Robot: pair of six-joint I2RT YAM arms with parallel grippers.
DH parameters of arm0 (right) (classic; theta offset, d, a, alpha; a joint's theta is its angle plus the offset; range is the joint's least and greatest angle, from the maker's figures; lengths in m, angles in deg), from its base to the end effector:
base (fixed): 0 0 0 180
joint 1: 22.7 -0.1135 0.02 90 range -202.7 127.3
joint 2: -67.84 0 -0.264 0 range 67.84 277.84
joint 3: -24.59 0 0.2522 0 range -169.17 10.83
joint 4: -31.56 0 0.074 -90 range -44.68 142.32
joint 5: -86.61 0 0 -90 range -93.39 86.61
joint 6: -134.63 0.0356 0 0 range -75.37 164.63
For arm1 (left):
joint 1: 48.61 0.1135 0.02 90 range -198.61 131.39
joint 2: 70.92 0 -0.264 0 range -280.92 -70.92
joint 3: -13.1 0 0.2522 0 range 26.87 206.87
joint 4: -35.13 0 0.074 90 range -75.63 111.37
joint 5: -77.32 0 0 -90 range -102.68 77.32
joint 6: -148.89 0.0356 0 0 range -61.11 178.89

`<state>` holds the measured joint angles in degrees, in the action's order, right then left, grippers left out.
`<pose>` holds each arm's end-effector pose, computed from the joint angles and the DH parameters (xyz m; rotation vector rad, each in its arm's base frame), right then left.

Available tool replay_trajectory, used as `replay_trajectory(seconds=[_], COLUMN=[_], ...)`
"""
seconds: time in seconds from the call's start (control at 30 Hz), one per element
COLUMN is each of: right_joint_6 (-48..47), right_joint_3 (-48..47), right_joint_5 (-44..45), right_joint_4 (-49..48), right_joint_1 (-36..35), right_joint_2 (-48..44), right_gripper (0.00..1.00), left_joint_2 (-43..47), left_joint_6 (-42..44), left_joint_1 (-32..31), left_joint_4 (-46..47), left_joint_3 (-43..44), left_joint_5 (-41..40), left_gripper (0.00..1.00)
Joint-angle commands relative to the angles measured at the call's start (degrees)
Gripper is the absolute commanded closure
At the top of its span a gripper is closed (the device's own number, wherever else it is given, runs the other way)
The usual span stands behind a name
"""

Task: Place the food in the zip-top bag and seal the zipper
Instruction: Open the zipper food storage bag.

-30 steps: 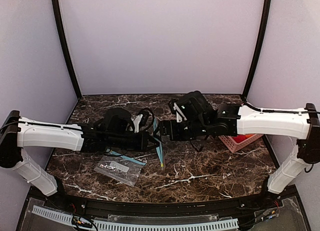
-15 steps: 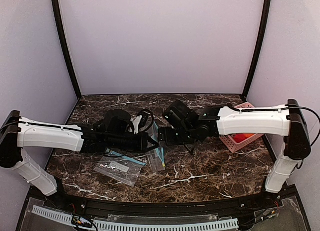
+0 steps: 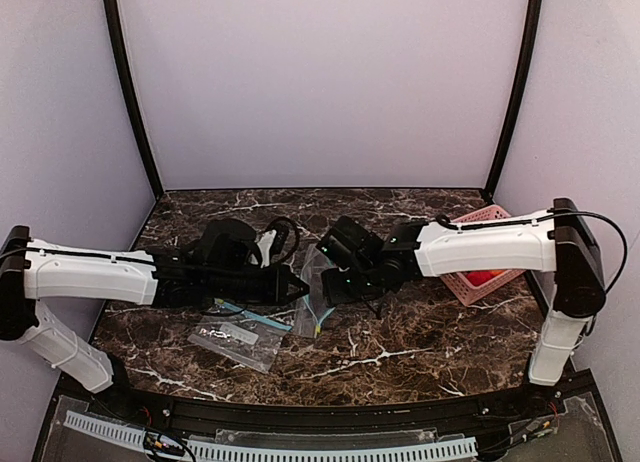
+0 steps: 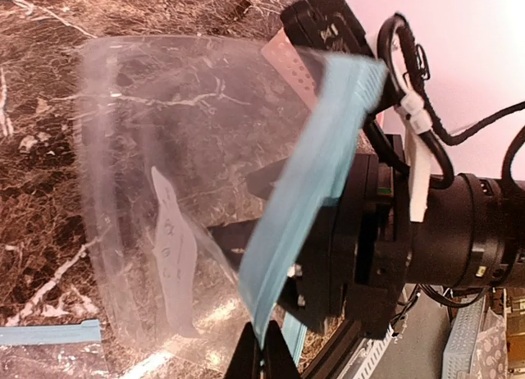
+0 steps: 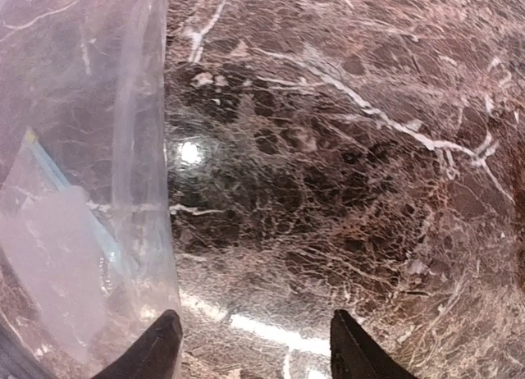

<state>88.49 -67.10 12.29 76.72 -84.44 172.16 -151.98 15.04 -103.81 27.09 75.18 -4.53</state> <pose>0.1927 0.3382 0.2225 -0.2978 2.5489 0.3763 0.1755 -0.2614 0.2426 0.3226 2.2459 -1.1611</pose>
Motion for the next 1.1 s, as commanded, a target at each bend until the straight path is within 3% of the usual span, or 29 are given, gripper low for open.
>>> replay_trajectory(seconds=[0.0,0.2,0.4,0.47,0.6,0.83,0.93,1.07], right_joint_6=[2.04,2.55,-0.68,-3.67,-7.65,-9.63,-10.42,-11.83], right_joint_3=[4.35,7.57,5.41,3.65,0.99,-0.72,-1.12,-2.45], right_joint_5=[3.66,5.48,4.39,3.90,1.06,-2.22,-3.33,-4.63], right_joint_4=[3.20,4.35,4.40,4.38,5.19,8.25,8.41,8.49], right_joint_1=[1.64,3.43,3.13,2.58,2.04,1.65,1.32,1.07], right_joint_2=[-3.82,-8.97,-9.22,-9.04,-8.41,-7.26,-6.85,-5.78], right_gripper=[0.46,0.65,0.95,1.00,1.00,1.00,1.00,1.00], left_joint_2=[4.59,5.94,5.47,5.35,5.40,7.43,7.89,6.65], left_joint_6=[-0.10,-2.13,-1.65,0.21,5.94,17.93,21.84,25.90], left_joint_1=[-0.29,-0.26,-0.26,-0.26,-0.28,-0.31,-0.37,-0.38], left_joint_4=[-9.03,-14.12,-13.35,-12.21,-10.94,-11.79,-11.83,-11.94], left_joint_3=[-0.83,-2.26,-1.94,-1.40,1.01,5.69,7.00,9.75], left_joint_5=[-9.07,-13.95,-12.73,-11.54,-9.11,-6.32,-4.51,-2.48], left_gripper=[0.99,0.99,0.99,0.99,0.94,0.43,0.28,0.17])
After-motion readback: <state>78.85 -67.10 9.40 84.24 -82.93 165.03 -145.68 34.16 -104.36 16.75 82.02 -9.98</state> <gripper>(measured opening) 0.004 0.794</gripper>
